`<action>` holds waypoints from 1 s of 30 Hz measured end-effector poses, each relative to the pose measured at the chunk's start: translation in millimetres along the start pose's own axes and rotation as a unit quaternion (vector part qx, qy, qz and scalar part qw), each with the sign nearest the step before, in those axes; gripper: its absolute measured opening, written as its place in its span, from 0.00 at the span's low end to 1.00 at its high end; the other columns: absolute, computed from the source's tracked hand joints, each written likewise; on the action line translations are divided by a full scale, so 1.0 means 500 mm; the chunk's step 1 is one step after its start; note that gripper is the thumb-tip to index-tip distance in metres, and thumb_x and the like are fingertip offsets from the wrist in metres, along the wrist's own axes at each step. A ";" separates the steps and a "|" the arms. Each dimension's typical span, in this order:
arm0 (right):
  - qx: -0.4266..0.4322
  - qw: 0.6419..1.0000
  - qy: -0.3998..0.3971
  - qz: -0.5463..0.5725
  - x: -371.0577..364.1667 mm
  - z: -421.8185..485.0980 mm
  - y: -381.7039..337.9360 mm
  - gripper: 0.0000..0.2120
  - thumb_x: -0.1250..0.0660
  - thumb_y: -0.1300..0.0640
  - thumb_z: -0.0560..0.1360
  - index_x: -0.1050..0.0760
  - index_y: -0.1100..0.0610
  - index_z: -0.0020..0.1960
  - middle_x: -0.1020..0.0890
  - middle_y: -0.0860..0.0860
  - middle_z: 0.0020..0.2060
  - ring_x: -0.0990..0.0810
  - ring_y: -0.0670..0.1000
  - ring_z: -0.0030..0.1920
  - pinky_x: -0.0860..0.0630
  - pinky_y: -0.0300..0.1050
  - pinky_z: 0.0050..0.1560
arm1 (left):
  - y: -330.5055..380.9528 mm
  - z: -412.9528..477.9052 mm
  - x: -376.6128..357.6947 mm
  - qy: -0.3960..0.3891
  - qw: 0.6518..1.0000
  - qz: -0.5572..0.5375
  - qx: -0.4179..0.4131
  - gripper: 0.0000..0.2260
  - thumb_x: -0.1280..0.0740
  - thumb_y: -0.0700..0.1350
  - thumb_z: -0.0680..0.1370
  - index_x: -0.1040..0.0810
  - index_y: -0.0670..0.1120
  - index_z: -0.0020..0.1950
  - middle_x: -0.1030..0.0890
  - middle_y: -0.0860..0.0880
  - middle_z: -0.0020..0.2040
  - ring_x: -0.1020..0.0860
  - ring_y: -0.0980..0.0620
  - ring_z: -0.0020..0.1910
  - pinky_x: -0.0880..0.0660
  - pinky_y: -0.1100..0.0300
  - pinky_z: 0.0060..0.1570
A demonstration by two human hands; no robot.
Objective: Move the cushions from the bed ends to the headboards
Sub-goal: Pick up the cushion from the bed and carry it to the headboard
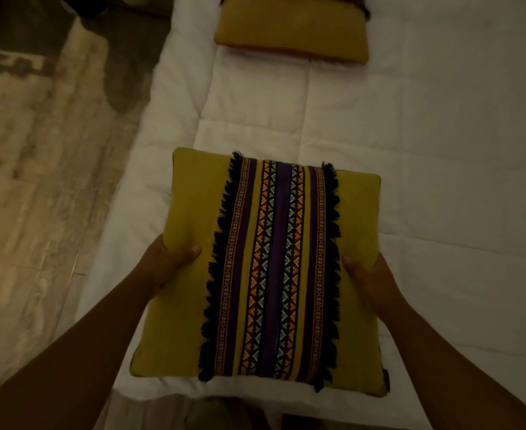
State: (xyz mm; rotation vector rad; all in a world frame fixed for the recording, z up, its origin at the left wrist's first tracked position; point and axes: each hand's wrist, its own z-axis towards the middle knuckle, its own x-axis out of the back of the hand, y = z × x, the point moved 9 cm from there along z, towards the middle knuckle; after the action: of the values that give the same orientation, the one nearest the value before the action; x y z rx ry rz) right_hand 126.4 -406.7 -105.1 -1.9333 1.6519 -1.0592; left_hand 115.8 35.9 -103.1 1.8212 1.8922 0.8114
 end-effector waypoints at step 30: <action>0.178 0.811 0.511 0.223 0.782 -1.025 -0.002 0.32 0.27 0.44 0.72 0.32 0.49 0.73 0.18 0.53 0.61 0.16 0.58 0.56 0.19 0.63 0.54 | 0.605 -0.732 -0.833 -0.420 0.793 0.198 -0.395 0.33 0.20 0.62 0.58 0.25 0.63 0.61 0.15 0.50 0.56 0.14 0.48 0.49 0.18 0.42 0.50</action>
State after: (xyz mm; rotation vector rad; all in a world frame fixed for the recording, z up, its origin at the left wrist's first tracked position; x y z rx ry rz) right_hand -246.4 -688.1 338.9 -0.6053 2.0010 -2.1749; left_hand 145.9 -430.6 322.0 1.5827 0.4803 0.5982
